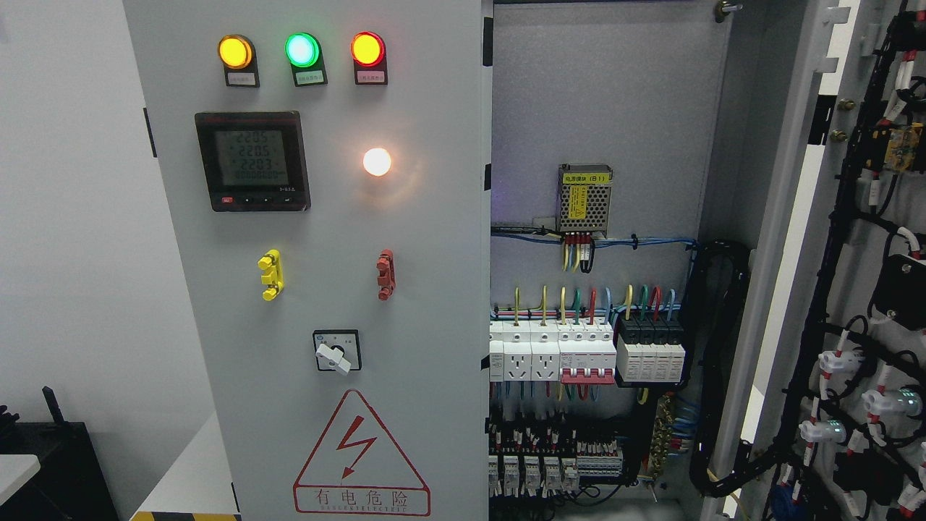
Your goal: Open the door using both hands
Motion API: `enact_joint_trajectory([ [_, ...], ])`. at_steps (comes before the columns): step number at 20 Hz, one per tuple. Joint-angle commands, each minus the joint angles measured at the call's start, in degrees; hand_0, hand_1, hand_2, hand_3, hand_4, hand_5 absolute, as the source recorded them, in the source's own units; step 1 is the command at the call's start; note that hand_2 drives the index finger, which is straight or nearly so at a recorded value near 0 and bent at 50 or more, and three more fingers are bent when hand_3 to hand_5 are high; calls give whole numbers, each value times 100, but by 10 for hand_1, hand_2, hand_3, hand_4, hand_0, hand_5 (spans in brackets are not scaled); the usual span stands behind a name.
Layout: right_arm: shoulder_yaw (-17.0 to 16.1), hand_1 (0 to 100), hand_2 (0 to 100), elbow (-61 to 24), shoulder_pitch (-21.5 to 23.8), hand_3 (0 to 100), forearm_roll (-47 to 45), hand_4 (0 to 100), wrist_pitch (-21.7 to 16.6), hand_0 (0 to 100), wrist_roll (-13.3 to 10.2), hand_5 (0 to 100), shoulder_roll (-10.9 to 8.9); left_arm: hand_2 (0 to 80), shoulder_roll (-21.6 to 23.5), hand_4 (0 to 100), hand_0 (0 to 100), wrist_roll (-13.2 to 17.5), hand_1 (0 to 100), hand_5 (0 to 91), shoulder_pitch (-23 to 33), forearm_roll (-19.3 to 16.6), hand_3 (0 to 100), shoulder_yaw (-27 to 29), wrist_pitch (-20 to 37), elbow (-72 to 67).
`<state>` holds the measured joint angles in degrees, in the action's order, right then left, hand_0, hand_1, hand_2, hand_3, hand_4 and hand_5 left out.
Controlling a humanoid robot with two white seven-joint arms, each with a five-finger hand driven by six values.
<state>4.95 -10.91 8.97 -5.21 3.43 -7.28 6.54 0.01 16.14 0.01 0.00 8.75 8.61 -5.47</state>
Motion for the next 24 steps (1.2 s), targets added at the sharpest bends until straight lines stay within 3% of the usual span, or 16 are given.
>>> enact_joint_trajectory([
  [1, 6, 0, 0, -1288, 315, 0, 2, 0, 9, 0, 8, 0, -188, 0, -195, 42, 0, 3, 0, 0, 175, 18, 0, -49, 0, 2],
  [6, 76, 0, 0, -2527, 746, 0, -15, 0, -17, 0, 8, 0, -284, 0, -195, 42, 0, 3, 0, 0, 175, 18, 0, -49, 0, 2],
  [10, 102, 0, 0, -4117, 1509, 0, -15, 0, -26, 0, 42, 0, -389, 0, -195, 42, 0, 3, 0, 0, 175, 18, 0, -49, 0, 2],
  [14, 146, 0, 0, -5138, 2012, 0, 2, 0, -26, 0, 543, 0, -486, 0, -195, 42, 0, 3, 0, 0, 175, 18, 0, -49, 0, 2],
  [16, 129, 0, 0, -5621, 2205, 0, -6, 0, -44, 0, 614, 0, -504, 0, -195, 42, 0, 3, 0, 0, 175, 18, 0, -49, 0, 2],
  [22, 173, 0, 0, -6667, 3056, 0, -15, 0, -711, 0, 570, 0, -539, 0, -195, 42, 0, 3, 0, 0, 175, 18, 0, -49, 0, 2],
  [24, 182, 0, 0, -7116, 3417, 0, -15, 0, -816, 0, 570, 0, -670, 0, -195, 41, 0, 3, 0, 0, 175, 18, 0, -49, 0, 2],
])
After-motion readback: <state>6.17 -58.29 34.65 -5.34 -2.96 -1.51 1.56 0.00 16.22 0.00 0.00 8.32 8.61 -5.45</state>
